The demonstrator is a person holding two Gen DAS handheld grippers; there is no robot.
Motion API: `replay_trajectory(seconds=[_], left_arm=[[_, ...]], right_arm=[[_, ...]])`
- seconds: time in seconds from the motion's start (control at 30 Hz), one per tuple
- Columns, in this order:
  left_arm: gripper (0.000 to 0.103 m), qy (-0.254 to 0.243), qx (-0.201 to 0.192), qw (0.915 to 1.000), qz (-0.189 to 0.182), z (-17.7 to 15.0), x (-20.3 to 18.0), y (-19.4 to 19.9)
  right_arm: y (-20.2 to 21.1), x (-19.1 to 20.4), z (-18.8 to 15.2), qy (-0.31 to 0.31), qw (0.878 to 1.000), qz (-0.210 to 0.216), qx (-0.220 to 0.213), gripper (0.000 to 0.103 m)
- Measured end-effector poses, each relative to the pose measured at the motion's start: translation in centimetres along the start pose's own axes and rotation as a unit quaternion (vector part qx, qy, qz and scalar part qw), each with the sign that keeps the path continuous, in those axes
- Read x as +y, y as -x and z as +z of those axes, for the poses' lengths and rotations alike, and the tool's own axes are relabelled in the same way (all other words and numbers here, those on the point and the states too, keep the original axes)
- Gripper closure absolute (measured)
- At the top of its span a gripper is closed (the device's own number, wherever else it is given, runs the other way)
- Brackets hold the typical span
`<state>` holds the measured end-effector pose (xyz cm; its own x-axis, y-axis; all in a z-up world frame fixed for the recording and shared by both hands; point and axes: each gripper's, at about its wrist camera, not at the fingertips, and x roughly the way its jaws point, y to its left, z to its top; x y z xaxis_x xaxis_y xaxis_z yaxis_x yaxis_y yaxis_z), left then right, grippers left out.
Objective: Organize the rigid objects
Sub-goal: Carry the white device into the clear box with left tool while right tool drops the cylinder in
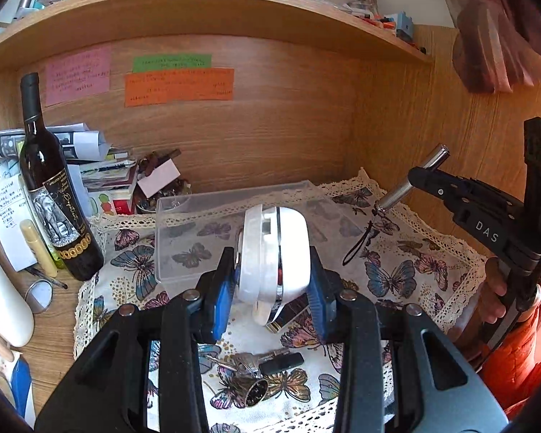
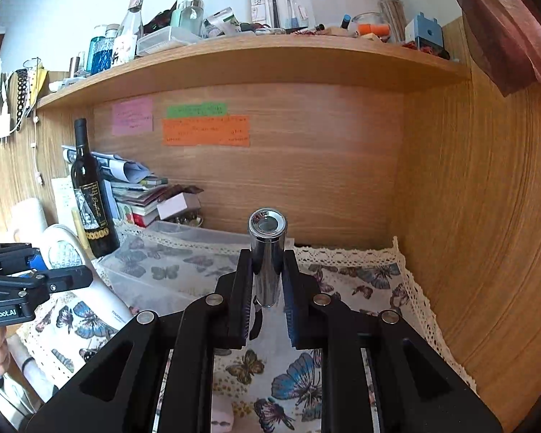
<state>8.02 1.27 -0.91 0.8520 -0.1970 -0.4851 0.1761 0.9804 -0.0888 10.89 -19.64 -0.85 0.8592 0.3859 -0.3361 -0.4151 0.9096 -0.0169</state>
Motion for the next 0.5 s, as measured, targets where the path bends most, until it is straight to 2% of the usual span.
replay_trajectory(seconds=[0.27, 0.5], left_arm=[[0.067, 0.010, -0.025, 0.9995, 0.018, 3.6, 2.3, -0.9], [0.067, 0.010, -0.028, 0.9993, 0.021, 6.1, 3.2, -2.9]], right_arm=[[-2.5, 1.0, 2.1, 0.022, 1.000, 0.001, -0.008, 0.089], [-4.7, 1.3, 2.7, 0.042, 0.999, -0.012, 0.003, 0.089]])
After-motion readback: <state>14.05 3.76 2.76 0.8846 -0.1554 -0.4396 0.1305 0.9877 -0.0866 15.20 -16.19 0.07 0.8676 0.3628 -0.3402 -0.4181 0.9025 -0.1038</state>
